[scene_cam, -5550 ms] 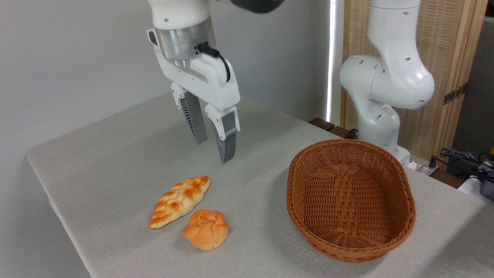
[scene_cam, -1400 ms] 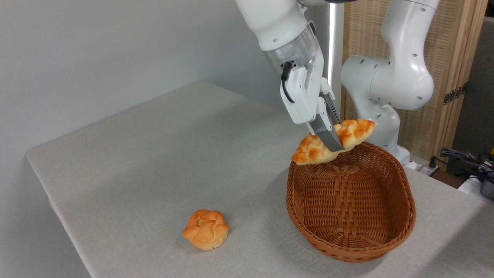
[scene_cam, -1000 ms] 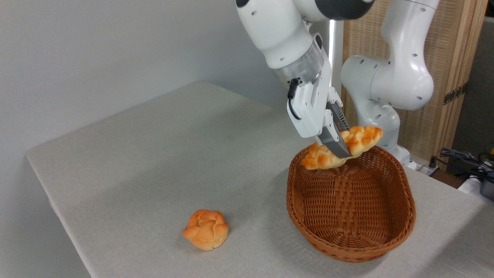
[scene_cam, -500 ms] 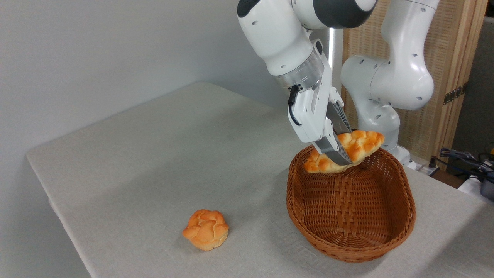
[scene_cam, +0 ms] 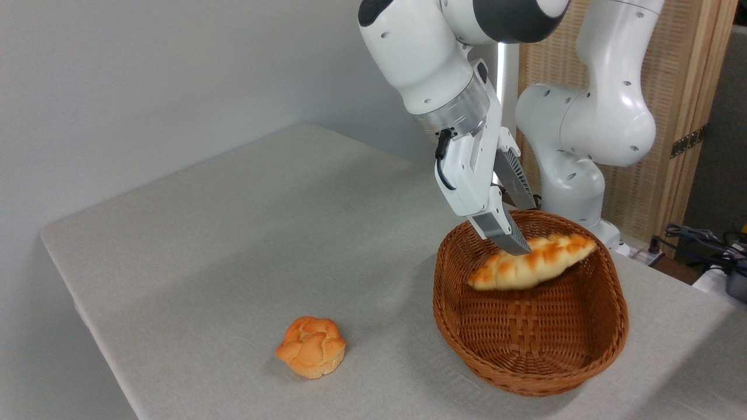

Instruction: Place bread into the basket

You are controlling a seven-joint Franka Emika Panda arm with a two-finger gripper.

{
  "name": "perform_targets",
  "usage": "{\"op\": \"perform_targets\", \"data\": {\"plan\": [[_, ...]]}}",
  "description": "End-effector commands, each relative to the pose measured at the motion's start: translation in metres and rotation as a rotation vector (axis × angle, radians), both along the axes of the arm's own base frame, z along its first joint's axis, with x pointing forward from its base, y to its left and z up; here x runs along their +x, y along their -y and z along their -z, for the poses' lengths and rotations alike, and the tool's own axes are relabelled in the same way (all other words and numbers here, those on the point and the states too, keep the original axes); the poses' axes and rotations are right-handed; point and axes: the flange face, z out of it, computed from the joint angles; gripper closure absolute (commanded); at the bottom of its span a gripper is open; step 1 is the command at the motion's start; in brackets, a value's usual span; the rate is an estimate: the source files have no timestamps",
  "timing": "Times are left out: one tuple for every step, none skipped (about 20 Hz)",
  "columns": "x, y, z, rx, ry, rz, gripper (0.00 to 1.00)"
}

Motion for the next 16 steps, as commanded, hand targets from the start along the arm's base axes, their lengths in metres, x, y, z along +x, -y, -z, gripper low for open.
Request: {"op": "perform_targets", "data": {"plan": [[0.003, -0.001, 0.001, 0.006, 0.008, 0.029, 0.00], [0.003, -0.001, 0.000, 0.007, 0.012, 0.029, 0.00], [0.005, 0.000, -0.002, 0.008, 0.022, 0.033, 0.00], [0.007, 0.003, -0.007, 0.010, 0.044, 0.026, 0.00], [0.012, 0.004, -0.017, 0.011, 0.073, 0.012, 0.00], [0.017, 0.006, -0.027, 0.020, 0.104, -0.029, 0.00], [0.024, 0.009, -0.038, 0.008, 0.139, -0.090, 0.00], [0.033, 0.011, -0.050, -0.015, 0.174, -0.159, 0.00], [0.043, 0.014, -0.060, -0.036, 0.201, -0.226, 0.00], [0.054, 0.017, -0.072, -0.051, 0.230, -0.289, 0.00], [0.067, 0.018, -0.082, -0.057, 0.254, -0.347, 0.00], [0.079, 0.020, -0.093, -0.061, 0.279, -0.405, 0.00], [0.090, 0.022, -0.101, -0.070, 0.298, -0.466, 0.00], [0.101, 0.023, -0.109, -0.086, 0.316, -0.532, 0.00], [0.112, 0.024, -0.115, -0.096, 0.328, -0.593, 0.00], [0.123, 0.025, -0.121, -0.105, 0.340, -0.653, 0.00]]}}
